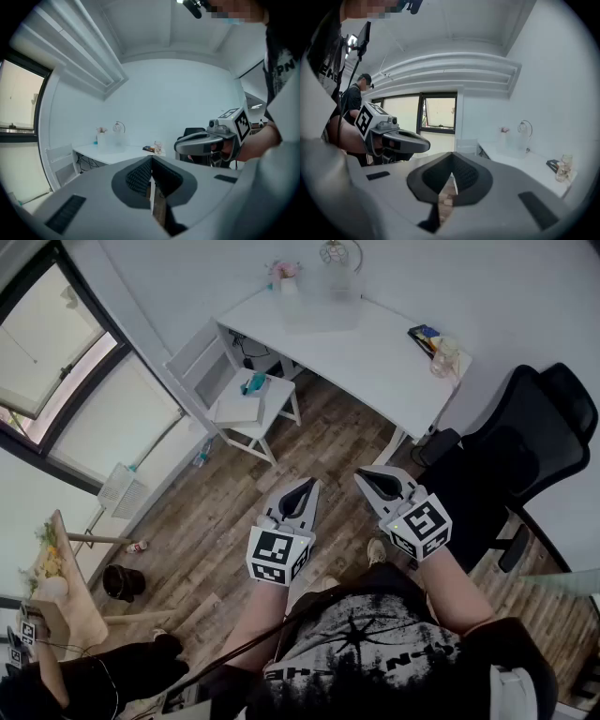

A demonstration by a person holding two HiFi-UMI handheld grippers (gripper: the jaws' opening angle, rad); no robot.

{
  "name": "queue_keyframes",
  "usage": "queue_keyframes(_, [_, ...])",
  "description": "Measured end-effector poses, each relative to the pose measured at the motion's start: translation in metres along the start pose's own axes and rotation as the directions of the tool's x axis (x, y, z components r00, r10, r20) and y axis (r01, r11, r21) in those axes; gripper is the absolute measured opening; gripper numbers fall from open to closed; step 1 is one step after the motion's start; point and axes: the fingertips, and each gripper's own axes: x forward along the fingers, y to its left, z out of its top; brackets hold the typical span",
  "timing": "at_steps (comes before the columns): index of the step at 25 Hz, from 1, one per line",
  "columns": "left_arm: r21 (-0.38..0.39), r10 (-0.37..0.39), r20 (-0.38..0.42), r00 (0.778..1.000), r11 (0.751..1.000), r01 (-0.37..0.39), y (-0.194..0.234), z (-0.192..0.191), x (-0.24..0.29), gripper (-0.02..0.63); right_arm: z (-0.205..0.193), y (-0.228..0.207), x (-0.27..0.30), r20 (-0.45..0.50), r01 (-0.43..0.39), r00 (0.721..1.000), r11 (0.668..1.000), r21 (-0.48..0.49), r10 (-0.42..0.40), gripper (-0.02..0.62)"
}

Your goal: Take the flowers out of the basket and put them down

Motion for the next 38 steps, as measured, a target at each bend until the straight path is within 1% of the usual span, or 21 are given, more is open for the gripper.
queue_keyframes(4, [-0.021,-0.005,0.005,1.0,1.0,0.005,0.003,-0.002,-0.001,0.011,-0.001,0.004,0.003,-0.005,-0.004,1.0,1.0,-0.018,0.004,0.015])
queue_keyframes(9, [-0.003,0.004,0.002,1.0,1.0,-0.004,0.006,-0.002,-0.005,0.011,0.0,0.012,0.006,0.001,-0.018,1.0,1.0,-0.011,0.018,0.015])
queue_keyframes(11, [-0.007,0.003,0.01,1.0,1.0,-0.003,0.006,0.0,-0.006,0.011,0.001,0.013,0.007,0.002,-0.023,1.0,1.0,-0.001,0.023,0.015])
queue_keyframes(15, [-0.003,0.004,0.012,1.0,1.0,-0.003,0.007,0.0,-0.009,0.011,0.004,0.016,0.009,0.016,-0.037,0.999,0.998,0.051,0.037,0.017])
queue_keyframes(21, [-0.024,0.016,0.004,1.0,1.0,-0.016,0.016,-0.007,-0.015,0.011,0.006,0.022,0.017,0.015,-0.04,0.999,0.998,0.041,0.039,0.017])
queue_keyframes(29, [-0.058,0.025,-0.015,1.0,0.998,-0.026,0.032,-0.016,-0.015,0.011,0.008,0.027,0.032,0.005,-0.047,0.999,0.999,0.013,0.047,0.017])
queue_keyframes(34, [-0.061,0.041,-0.03,0.999,0.997,-0.042,0.048,-0.022,-0.008,0.011,0.001,0.021,0.049,0.002,-0.065,0.998,0.998,0.026,0.065,0.017])
queue_keyframes(38, [-0.068,0.059,-0.049,0.997,0.996,-0.063,0.065,-0.025,0.003,0.011,-0.007,0.01,0.068,-0.019,-0.081,0.997,0.996,0.037,0.081,0.017])
